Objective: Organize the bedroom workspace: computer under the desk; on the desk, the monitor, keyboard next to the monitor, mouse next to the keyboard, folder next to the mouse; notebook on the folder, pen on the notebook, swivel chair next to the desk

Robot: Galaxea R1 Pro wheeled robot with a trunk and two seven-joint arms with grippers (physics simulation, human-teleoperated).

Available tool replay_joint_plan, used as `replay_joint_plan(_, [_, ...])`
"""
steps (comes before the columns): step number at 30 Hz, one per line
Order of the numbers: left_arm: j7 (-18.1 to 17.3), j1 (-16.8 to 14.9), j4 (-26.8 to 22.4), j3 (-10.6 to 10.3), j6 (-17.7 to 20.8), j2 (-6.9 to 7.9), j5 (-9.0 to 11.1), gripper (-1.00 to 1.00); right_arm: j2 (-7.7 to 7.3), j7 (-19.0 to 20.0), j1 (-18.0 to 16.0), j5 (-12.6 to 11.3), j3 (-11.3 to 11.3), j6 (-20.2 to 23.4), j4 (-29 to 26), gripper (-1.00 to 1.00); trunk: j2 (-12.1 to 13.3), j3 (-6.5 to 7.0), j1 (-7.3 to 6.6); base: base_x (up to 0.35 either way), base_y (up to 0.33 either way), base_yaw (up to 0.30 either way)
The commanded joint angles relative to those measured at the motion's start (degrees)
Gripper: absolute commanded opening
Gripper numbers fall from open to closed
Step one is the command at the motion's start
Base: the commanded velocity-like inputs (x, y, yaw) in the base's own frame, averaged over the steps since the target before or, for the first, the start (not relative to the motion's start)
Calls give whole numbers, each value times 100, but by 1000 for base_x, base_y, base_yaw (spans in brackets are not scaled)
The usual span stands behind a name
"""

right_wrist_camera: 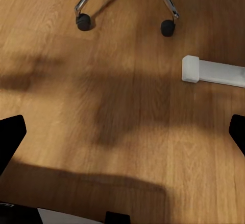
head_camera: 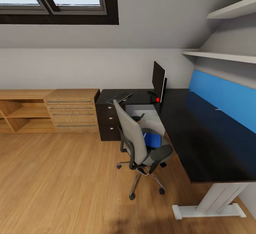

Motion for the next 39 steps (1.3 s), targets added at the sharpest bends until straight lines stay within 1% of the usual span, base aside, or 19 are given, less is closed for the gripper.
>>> replay_joint_plan(1, [2, 0, -3, -19, -13, 1, 59, 100, 0, -56, -2, 51, 10, -7, 0, 100, -3, -5, 0, 0, 0, 0])
replay_joint_plan(19, [2, 0, 22, -20, -15, -15, 74, 100, 0, -51, -2, 29, -3, 52, 3, 100, -3, -5, 0, 0, 0, 0])
replay_joint_plan(29, [18, 0, 18, 11, -6, 7, 87, 100, 6, -58, -2, 26, -7, 66, 565, 100, -3, -5, 0, 0, 0, 0])
replay_joint_plan(39, [9, 0, 23, 13, -7, 11, 93, 100, 12, -57, -2, 25, 0, 67, 625, 100, -3, -5, 0, 0, 0, 0])
